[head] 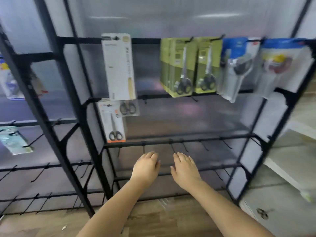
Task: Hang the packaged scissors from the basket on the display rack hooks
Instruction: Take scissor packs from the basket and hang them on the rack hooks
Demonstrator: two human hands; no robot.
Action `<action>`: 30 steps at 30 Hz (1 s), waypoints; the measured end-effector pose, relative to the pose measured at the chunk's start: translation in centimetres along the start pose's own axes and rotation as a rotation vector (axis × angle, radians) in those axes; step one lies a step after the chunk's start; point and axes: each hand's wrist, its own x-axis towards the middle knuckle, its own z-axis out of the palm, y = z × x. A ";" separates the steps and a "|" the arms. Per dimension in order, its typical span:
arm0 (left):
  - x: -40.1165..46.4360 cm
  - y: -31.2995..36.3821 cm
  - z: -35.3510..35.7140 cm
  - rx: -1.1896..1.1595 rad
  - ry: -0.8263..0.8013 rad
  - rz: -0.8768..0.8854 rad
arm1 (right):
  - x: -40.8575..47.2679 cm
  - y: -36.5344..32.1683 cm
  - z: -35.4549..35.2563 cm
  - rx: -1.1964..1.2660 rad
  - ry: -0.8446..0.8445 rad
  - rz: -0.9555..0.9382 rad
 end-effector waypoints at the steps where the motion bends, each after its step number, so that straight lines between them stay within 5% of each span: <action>1: -0.1 1.6 0.8 -0.010 -0.031 0.039 | -1.5 1.7 0.0 0.013 -0.012 0.059; 10: -1.3 18.8 9.6 -0.121 -0.353 0.359 | -17.0 15.9 -0.9 0.074 -0.033 0.574; 22: -10.0 37.3 24.8 -0.095 -0.889 0.500 | -42.1 30.4 3.6 0.484 -0.102 1.408; 30: -16.3 42.7 36.6 -0.079 -1.102 0.583 | -54.4 34.8 9.9 0.652 -0.165 1.668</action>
